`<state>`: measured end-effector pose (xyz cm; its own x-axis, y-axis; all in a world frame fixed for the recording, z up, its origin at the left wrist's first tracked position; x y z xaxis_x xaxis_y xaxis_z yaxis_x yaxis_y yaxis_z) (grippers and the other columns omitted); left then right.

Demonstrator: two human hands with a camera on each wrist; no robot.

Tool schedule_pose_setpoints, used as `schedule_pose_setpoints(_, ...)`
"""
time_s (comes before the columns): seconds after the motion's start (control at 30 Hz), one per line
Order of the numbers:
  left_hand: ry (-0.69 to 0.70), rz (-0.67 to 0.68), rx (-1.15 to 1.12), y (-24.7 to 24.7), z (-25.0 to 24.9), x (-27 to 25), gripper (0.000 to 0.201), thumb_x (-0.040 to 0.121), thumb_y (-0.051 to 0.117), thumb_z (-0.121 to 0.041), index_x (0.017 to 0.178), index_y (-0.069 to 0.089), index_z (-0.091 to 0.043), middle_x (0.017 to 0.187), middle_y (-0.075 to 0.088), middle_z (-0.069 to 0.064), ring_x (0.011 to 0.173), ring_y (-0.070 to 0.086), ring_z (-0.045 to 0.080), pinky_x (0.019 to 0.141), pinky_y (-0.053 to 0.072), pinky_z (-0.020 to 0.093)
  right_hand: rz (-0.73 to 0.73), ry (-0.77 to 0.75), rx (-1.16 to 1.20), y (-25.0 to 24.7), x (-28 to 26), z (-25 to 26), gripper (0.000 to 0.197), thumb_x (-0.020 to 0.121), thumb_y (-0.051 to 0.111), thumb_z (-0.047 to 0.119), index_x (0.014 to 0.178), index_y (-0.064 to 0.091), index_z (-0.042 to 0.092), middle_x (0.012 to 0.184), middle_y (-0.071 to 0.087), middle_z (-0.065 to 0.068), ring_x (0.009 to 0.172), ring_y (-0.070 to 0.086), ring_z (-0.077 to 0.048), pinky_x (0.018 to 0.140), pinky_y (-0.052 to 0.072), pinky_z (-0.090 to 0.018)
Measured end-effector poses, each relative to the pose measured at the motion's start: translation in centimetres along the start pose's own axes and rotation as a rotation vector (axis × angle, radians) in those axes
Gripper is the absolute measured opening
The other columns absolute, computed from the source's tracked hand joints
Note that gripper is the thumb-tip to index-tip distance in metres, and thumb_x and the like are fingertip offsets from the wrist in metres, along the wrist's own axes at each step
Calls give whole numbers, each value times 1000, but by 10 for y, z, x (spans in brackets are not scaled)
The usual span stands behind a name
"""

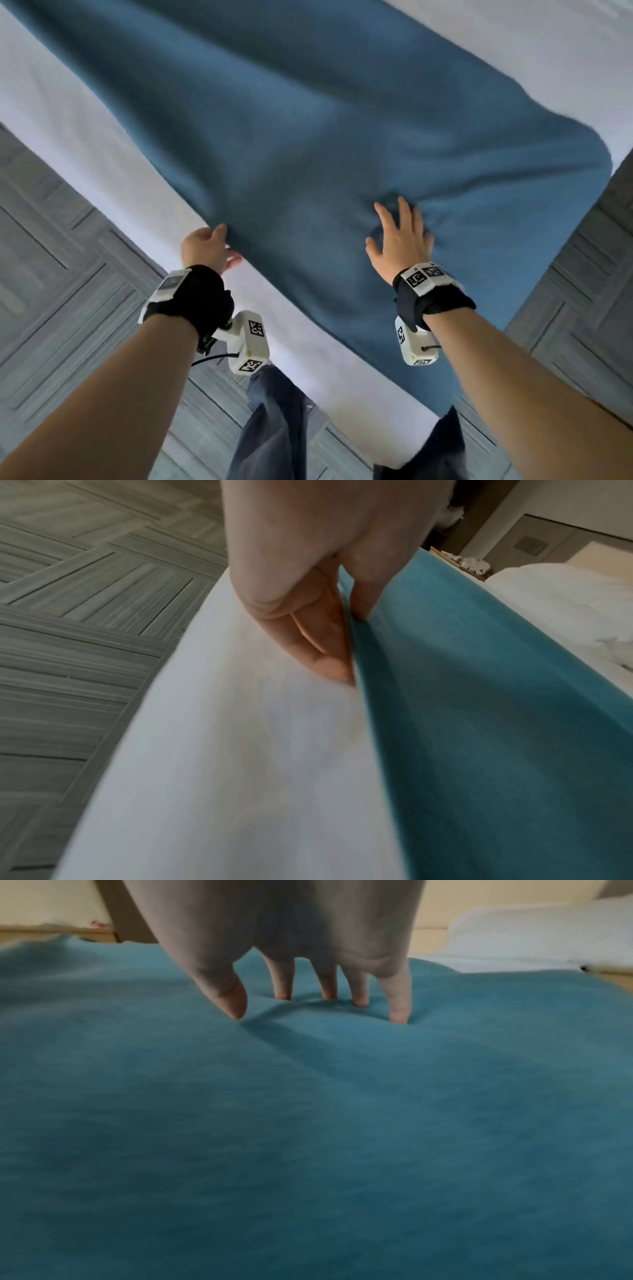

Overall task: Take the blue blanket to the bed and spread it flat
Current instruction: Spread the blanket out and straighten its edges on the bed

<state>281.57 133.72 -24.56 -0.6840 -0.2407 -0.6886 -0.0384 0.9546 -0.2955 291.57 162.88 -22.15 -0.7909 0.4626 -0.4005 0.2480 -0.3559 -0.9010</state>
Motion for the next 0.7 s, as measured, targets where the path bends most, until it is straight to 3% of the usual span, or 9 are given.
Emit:
schedule_pose_setpoints(0.1,-26,66,53,-23,12,3,23,94,48,-17,72,54,-11,72,62,8,40,64,8,39,52,19,21,-15,32,16,-17,48,62,88,50,34,144,24,32,158,9,-5,145,6,-31,111,22,-57)
schedule_pose_setpoints(0.27,-68,146,38,-30,11,8,15,92,52,-19,83,57,-8,71,65,7,44,66,8,42,53,20,84,-136,-5,29,-40,90,58,90,48,30,143,24,32,158,8,-3,145,5,-28,111,23,-56)
schedule_pose_setpoints(0.4,-4,96,-13,-29,-15,22,16,87,60,-23,81,56,-9,79,61,7,67,64,20,43,55,22,25,-14,-3,24,-31,81,61,89,49,29,143,22,31,158,8,-5,145,2,-32,110,21,-58)
schedule_pose_setpoints(0.5,74,29,2,-30,-36,43,15,88,57,-25,93,56,-11,86,62,7,71,62,22,42,54,25,45,121,-19,26,-20,63,65,89,50,32,145,16,32,158,3,-7,144,-1,-38,109,20,-61)
schedule_pose_setpoints(0.57,94,-17,58,-35,-43,57,16,88,54,-28,89,56,-12,87,62,10,70,62,25,48,53,28,43,141,-31,26,-18,55,66,88,50,32,144,15,33,158,3,-8,143,0,-40,108,22,-61)
schedule_pose_setpoints(0.63,86,-57,113,-48,-40,66,21,88,52,-28,78,55,-9,63,66,6,51,64,20,49,53,27,25,112,-47,24,-14,53,66,88,51,32,144,16,33,157,5,-9,143,3,-39,108,24,-60)
schedule_pose_setpoints(0.7,57,-71,156,-62,-32,67,22,88,52,-25,78,55,-6,43,63,0,37,61,13,48,56,27,17,93,-34,22,-10,56,65,88,50,31,144,17,32,157,6,-10,143,4,-37,108,23,-59)
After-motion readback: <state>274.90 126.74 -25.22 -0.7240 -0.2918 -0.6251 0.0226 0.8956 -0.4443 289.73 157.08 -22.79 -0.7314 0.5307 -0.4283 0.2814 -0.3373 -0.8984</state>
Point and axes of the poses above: each hand's wrist, its own x-axis towards the middle knuckle, its own y-axis out of the palm, z = x × y, the point moved 5 cm from there along x, towards the middle knuckle
